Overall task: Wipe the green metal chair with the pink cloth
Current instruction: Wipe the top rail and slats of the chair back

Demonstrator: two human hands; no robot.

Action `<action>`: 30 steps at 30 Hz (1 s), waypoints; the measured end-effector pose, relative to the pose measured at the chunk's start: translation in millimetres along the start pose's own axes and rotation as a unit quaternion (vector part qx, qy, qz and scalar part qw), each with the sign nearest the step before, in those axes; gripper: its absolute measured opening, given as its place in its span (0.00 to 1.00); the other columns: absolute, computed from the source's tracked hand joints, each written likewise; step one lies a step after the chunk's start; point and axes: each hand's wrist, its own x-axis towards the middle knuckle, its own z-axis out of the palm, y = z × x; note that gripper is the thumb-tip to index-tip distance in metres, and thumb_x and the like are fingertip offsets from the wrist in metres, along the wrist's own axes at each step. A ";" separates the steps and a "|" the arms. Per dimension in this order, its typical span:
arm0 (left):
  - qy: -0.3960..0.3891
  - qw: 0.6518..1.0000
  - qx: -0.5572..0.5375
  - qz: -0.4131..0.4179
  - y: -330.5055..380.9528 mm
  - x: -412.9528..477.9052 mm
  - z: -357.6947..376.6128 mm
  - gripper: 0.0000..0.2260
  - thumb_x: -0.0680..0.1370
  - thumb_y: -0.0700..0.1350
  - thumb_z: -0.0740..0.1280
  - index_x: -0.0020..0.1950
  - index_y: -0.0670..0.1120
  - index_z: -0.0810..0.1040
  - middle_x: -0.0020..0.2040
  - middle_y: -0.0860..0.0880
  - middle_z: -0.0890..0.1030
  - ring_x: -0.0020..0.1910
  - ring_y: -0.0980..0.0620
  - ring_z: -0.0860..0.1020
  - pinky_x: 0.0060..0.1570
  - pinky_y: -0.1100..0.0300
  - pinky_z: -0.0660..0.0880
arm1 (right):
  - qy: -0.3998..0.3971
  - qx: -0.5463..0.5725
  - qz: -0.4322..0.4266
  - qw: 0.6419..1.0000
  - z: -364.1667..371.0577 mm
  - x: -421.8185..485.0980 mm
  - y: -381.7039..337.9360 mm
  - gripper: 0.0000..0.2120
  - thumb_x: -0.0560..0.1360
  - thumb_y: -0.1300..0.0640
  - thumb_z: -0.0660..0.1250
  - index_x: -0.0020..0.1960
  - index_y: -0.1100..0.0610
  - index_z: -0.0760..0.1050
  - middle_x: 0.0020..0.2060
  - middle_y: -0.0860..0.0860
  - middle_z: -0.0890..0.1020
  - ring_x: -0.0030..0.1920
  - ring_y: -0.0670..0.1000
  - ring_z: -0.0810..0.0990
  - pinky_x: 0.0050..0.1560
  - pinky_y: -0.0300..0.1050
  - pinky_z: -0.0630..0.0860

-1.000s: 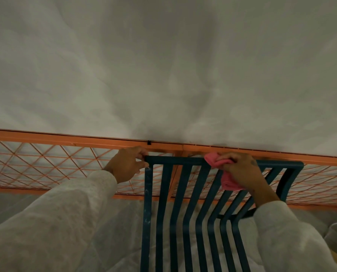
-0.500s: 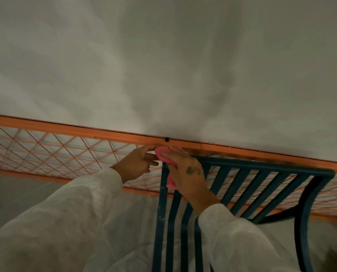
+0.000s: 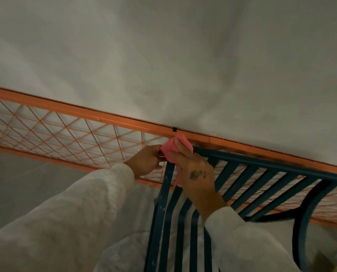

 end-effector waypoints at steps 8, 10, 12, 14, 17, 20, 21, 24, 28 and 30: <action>-0.065 0.997 0.031 -0.022 -45.8 0.4 -1.8 0.28 0.76 0.26 0.58 0.70 0.51 0.72 0.63 0.51 0.79 0.62 0.52 0.78 0.61 0.49 0.76 | -0.049 -0.114 -0.107 0.986 46.3 -38.2 29.4 0.31 0.67 0.68 0.70 0.67 0.46 0.73 0.65 0.48 0.78 0.50 0.59 0.83 0.41 0.55 0.83; -0.075 0.997 0.026 -0.024 -51.1 -1.9 0.2 0.29 0.76 0.26 0.60 0.71 0.52 0.70 0.64 0.50 0.78 0.59 0.55 0.78 0.51 0.60 0.80 | -0.083 -0.134 -0.122 0.980 46.7 -44.6 28.9 0.33 0.63 0.68 0.75 0.63 0.45 0.78 0.61 0.45 0.81 0.45 0.56 0.84 0.38 0.51 0.84; -0.083 0.996 0.004 -0.029 -53.3 -5.4 3.1 0.28 0.77 0.26 0.59 0.71 0.51 0.71 0.64 0.49 0.77 0.52 0.62 0.79 0.39 0.69 0.79 | -0.044 -0.153 -0.164 0.973 36.1 -34.4 31.7 0.28 0.64 0.66 0.71 0.60 0.46 0.81 0.59 0.45 0.83 0.45 0.55 0.85 0.40 0.48 0.83; -0.089 0.994 -0.038 -0.047 -56.1 -9.2 3.8 0.27 0.77 0.24 0.56 0.72 0.45 0.69 0.65 0.46 0.76 0.43 0.65 0.81 0.33 0.73 0.77 | 0.001 -0.133 -0.188 0.973 26.0 -18.2 38.0 0.28 0.71 0.67 0.65 0.67 0.44 0.75 0.66 0.45 0.78 0.49 0.58 0.84 0.42 0.54 0.83; -0.098 0.990 -0.089 -0.045 -59.9 -13.7 4.8 0.26 0.78 0.23 0.54 0.74 0.40 0.66 0.64 0.43 0.74 0.36 0.65 0.82 0.31 0.73 0.76 | 0.040 -0.104 -0.186 0.976 15.7 -3.1 47.6 0.31 0.74 0.71 0.64 0.72 0.47 0.67 0.72 0.47 0.71 0.53 0.60 0.83 0.47 0.57 0.82; -0.092 0.990 -0.091 -0.053 -59.7 -15.4 5.6 0.28 0.77 0.23 0.54 0.74 0.43 0.66 0.65 0.46 0.74 0.39 0.65 0.81 0.32 0.72 0.76 | 0.052 -0.134 -0.183 0.973 27.1 -16.3 55.2 0.35 0.70 0.72 0.69 0.72 0.49 0.69 0.72 0.49 0.70 0.51 0.58 0.84 0.46 0.52 0.82; -0.092 0.992 -0.068 -0.053 -59.1 -15.9 4.9 0.30 0.76 0.23 0.55 0.74 0.46 0.67 0.68 0.47 0.74 0.43 0.64 0.80 0.33 0.72 0.76 | 0.024 -0.156 -0.189 0.969 35.4 -25.6 57.1 0.37 0.69 0.71 0.71 0.73 0.47 0.67 0.73 0.48 0.69 0.51 0.58 0.83 0.45 0.51 0.82; -0.105 0.993 -0.034 -0.035 -56.3 -18.3 5.2 0.31 0.75 0.23 0.56 0.74 0.48 0.67 0.70 0.48 0.74 0.56 0.56 0.76 0.35 0.73 0.76 | -0.083 -0.148 -0.209 0.963 58.2 -50.9 70.9 0.44 0.67 0.70 0.72 0.74 0.43 0.60 0.72 0.44 0.68 0.47 0.58 0.83 0.45 0.52 0.83; -0.098 0.993 -0.055 -0.037 -54.8 -22.1 6.0 0.29 0.77 0.23 0.55 0.75 0.44 0.65 0.70 0.46 0.72 0.58 0.53 0.76 0.35 0.73 0.77 | -0.031 -0.164 -0.214 0.962 38.6 -24.1 58.0 0.38 0.74 0.69 0.59 0.78 0.43 0.55 0.77 0.45 0.60 0.68 0.57 0.73 0.75 0.48 0.55; -0.094 0.989 -0.105 -0.042 -54.6 -23.5 6.6 0.28 0.78 0.23 0.53 0.75 0.41 0.64 0.71 0.42 0.71 0.50 0.55 0.78 0.32 0.75 0.75 | 0.069 -0.104 -0.186 0.975 21.7 -8.7 50.0 0.32 0.70 0.71 0.68 0.71 0.52 0.71 0.71 0.50 0.72 0.61 0.54 0.79 0.63 0.51 0.74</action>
